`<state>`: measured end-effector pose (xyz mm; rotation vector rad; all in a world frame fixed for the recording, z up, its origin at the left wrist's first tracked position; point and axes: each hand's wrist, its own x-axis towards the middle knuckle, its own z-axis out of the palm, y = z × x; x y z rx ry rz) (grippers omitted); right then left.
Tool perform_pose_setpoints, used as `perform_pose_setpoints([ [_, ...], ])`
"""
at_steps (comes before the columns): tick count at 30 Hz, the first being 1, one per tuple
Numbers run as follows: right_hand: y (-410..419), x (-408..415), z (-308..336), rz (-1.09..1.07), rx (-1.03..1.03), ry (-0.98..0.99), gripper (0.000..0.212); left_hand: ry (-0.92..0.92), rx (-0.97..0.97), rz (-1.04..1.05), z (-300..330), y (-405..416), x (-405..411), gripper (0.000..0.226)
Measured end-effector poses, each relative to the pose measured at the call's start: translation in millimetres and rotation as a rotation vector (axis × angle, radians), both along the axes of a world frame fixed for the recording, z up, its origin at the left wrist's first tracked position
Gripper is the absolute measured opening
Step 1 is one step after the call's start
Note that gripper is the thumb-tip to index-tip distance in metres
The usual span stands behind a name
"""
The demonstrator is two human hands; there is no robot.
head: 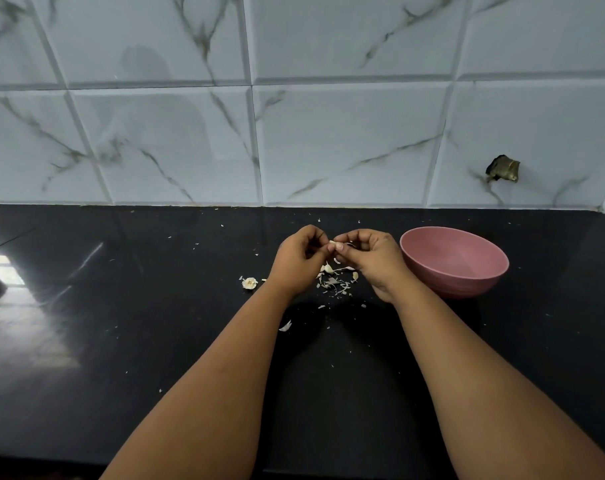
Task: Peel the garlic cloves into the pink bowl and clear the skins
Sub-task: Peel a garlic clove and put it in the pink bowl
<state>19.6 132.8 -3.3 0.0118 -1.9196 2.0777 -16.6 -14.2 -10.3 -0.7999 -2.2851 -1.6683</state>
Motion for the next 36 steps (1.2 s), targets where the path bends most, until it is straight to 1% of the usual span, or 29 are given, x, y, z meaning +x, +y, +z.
perform_pose_setpoints([
  [5, -6.1, -1.0, -0.4, 0.036, -0.264, -0.046, 0.009, 0.015, 0.056, 0.079, -3.9, 4.4, -0.3, 0.015],
  [9, -4.1, -0.3, 1.9, 0.086, -0.363, -0.066, 0.012, -0.084, 0.184, 0.092, -3.5, 4.0, -1.9, 0.014],
  [11, -3.8, 0.4, 2.3, 0.088, -0.341, -0.075, 0.011, -0.116, 0.225, 0.083, -2.8, 4.3, -1.4, 0.014],
  [13, -3.9, 1.5, 2.2, 0.08, -0.264, -0.081, 0.01, -0.126, 0.224, 0.093, -2.2, 4.6, -1.3, 0.013],
  [16, -4.3, 2.8, 1.6, 0.02, -0.128, -0.063, 0.01, -0.093, 0.128, 0.145, -1.7, 5.4, -1.7, 0.009],
  [18, -4.7, 3.0, 0.6, -0.007, -0.078, -0.049, 0.012, -0.097, 0.085, 0.172, -1.5, 6.3, -1.0, 0.007],
  [24, -3.8, 1.2, -2.0, -0.049, 0.1, -0.006, 0.019, -0.1, 0.055, 0.2, 1.4, 6.9, 2.4, 0.008],
  [28, -4.7, 0.9, -2.8, -0.031, 0.14, 0.034, 0.019, -0.077, 0.042, 0.213, 3.2, 6.3, 4.8, 0.006],
  [32, -4.6, -0.2, -3.6, -0.019, 0.12, 0.05, 0.022, -0.09, 0.102, 0.207, 4.1, 4.4, 4.2, 0.005],
  [34, -4.5, -0.5, -3.5, -0.021, 0.09, 0.049, 0.023, -0.139, 0.155, 0.189, 4.3, 5.8, 5.0, 0.007],
  [36, -3.4, -0.8, -3.9, -0.035, 0.063, 0.046, 0.022, -0.239, 0.266, 0.144, 4.1, 7.5, 7.1, 0.006],
])
